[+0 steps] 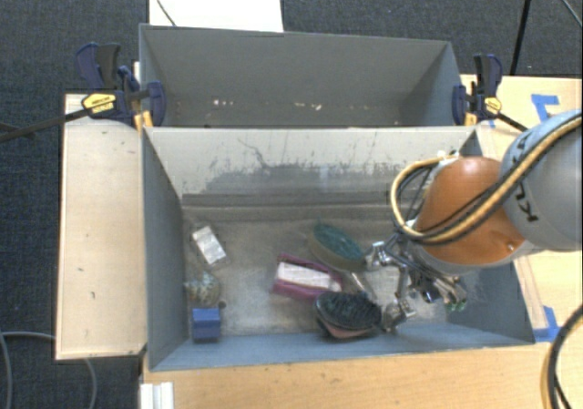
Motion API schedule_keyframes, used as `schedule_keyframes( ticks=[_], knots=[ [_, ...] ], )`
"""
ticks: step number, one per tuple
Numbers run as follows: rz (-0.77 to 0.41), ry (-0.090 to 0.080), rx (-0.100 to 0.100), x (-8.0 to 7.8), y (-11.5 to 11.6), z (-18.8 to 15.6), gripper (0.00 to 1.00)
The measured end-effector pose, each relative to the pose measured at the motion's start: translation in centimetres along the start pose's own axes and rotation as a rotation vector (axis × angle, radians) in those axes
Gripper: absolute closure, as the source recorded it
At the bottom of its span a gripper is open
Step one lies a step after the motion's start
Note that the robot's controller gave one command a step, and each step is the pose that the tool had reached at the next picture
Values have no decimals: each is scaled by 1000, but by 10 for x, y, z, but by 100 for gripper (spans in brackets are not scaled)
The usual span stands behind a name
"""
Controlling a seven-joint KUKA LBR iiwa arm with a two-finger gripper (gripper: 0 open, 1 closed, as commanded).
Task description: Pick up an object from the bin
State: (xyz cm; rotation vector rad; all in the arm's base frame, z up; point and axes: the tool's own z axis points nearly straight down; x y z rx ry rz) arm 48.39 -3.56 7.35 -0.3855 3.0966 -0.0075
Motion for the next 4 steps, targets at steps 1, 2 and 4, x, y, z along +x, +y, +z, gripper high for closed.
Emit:
schedule_keyframes(
  ticks=[1, 2, 4],
  knots=[
    [-93, -2, -1, -10, 41, -1, 0],
    [-239, -2, -3, -25, 95, 0, 0],
    [-15, 12, -4, -39, 170, -10, 0]
  ],
)
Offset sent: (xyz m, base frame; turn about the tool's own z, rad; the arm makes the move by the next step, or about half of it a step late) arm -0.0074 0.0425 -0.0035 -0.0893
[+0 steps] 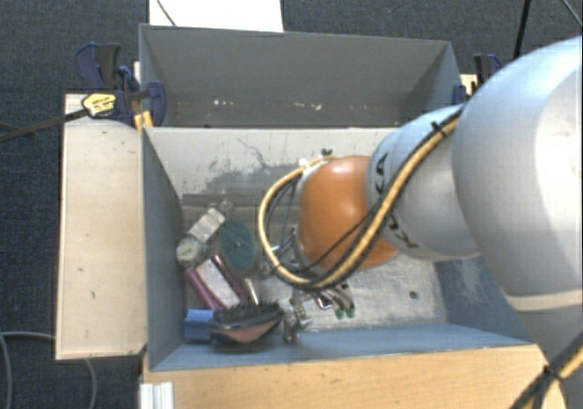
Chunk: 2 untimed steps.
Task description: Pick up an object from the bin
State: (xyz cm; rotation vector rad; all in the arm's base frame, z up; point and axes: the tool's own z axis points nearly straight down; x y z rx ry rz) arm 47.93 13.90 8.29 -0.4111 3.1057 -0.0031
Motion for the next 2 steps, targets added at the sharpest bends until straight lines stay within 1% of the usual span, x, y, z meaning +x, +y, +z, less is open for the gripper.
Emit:
schedule_keyframes(
  ticks=[1, 2],
  knots=[
    [331, 5, 10, -25, 46, -4, 0],
    [286, 10, 6, -24, 54, -1, 0]
  ],
)
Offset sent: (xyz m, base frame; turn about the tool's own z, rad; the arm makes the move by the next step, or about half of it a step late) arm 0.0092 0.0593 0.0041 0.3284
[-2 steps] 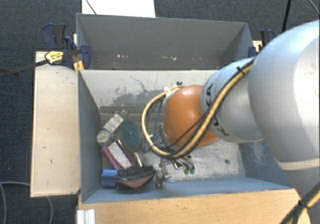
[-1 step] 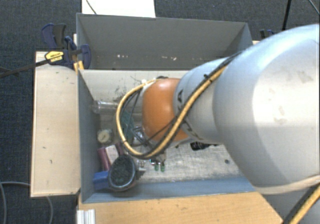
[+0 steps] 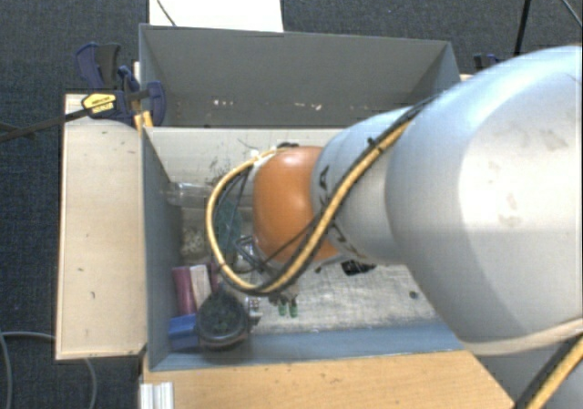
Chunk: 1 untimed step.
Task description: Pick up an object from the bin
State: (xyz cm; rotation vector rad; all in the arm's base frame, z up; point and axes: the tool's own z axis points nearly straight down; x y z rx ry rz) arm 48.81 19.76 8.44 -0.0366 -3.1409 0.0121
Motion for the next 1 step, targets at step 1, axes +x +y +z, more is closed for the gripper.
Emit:
schedule_keyframes(
  ticks=[1],
  knots=[
    [-409, -4, 4, 6, 48, -2, 0]
  ],
)
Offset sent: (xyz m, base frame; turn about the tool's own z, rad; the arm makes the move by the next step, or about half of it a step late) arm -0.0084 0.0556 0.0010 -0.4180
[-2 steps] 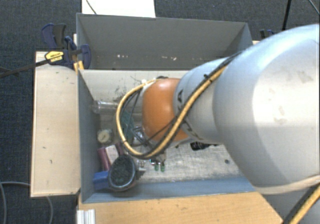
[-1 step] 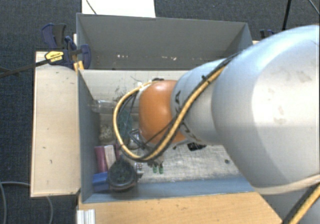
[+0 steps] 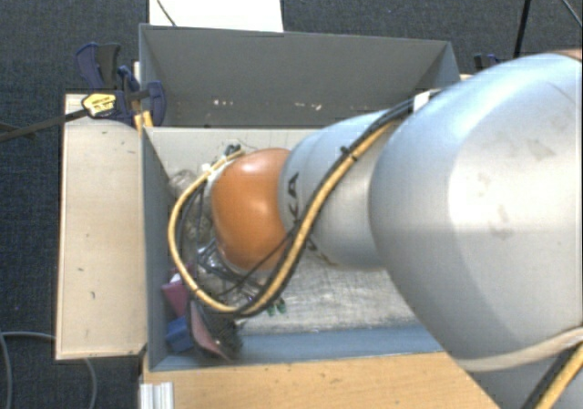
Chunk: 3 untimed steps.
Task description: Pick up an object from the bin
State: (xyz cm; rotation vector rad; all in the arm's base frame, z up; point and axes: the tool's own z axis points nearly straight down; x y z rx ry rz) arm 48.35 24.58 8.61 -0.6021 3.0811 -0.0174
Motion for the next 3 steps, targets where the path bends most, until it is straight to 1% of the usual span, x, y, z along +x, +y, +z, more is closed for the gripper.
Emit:
schedule_keyframes(
  ticks=[1, 2, 3],
  knots=[
    [-354, -1, -8, 3, -38, 6, 0],
    [-357, -1, -8, 4, -37, 6, 100],
    [-798, -13, -8, -4, -37, -154, 100]
  ],
)
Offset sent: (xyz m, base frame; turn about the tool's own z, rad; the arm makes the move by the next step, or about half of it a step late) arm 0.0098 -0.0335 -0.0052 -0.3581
